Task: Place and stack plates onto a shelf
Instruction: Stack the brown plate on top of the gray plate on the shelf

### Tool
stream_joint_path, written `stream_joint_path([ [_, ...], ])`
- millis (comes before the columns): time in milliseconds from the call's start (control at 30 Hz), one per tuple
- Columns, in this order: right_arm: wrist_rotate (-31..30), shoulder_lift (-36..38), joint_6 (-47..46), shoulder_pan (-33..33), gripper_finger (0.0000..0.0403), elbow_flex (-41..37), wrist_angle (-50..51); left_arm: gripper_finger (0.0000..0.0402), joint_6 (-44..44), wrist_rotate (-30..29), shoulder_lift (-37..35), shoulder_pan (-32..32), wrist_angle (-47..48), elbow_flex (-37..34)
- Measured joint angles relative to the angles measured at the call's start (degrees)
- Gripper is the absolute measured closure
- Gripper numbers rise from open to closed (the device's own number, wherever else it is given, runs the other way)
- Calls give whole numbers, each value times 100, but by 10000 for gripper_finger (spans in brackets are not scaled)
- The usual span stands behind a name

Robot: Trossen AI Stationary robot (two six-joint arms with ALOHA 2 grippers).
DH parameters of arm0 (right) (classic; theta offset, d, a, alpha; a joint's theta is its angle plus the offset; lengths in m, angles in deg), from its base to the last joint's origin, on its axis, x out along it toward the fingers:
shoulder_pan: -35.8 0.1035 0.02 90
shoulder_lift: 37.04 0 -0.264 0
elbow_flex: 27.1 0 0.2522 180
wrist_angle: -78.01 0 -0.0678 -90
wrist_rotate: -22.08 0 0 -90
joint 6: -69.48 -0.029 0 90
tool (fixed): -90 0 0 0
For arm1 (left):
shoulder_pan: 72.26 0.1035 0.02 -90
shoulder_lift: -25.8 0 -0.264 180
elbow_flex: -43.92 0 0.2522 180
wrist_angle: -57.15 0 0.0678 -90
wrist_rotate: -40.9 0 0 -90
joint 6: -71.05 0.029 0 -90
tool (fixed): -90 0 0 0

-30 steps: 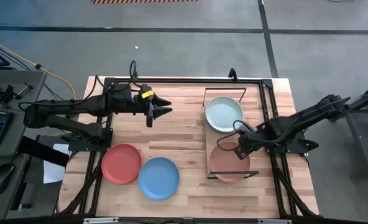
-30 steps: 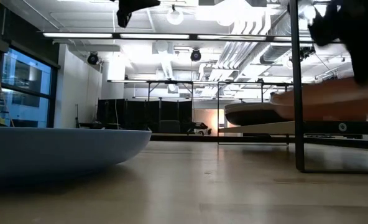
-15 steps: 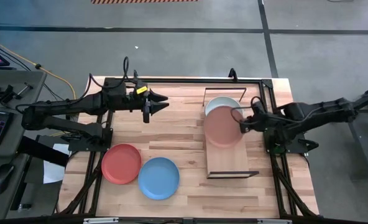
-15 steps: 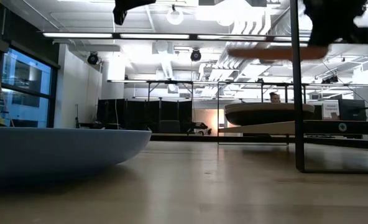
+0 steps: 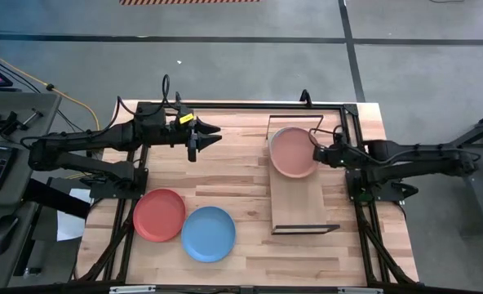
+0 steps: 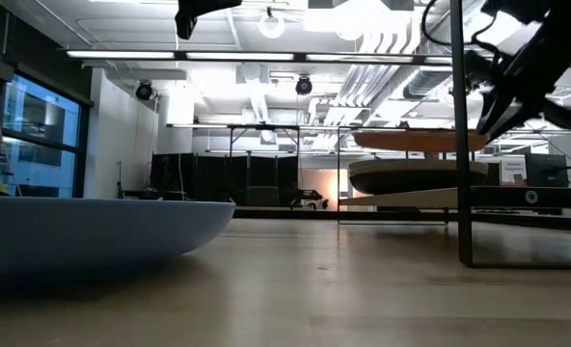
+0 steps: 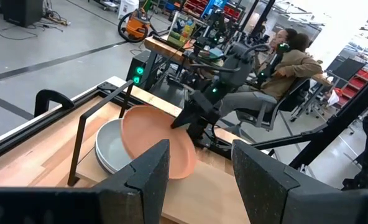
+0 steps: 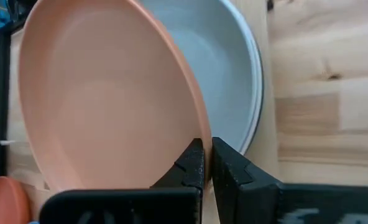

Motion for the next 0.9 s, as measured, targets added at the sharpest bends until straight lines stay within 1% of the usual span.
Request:
stream_joint_path([
  [133,-3,-83,-231,-203,403,-199,-452,238,0,-4,0,0,-4,-1],
  [333,38,-114,-234,-427,403,-224,-390,238,-3,-4,0,0,-6,-1],
  [500,278,-119,-245,-619,393,-224,-440,239,-2,-2,1,0,-15,1],
  [600,306,-119,-235,-630,374,-224,-402,238,-2,-1,2,0,-15,0],
  [767,321,-112,-65,-628,326,-202,-368,238,-2,-1,1,0,-14,1],
  [900,199,-94,237,-628,293,151,49,239,-2,0,1,-1,-6,1],
])
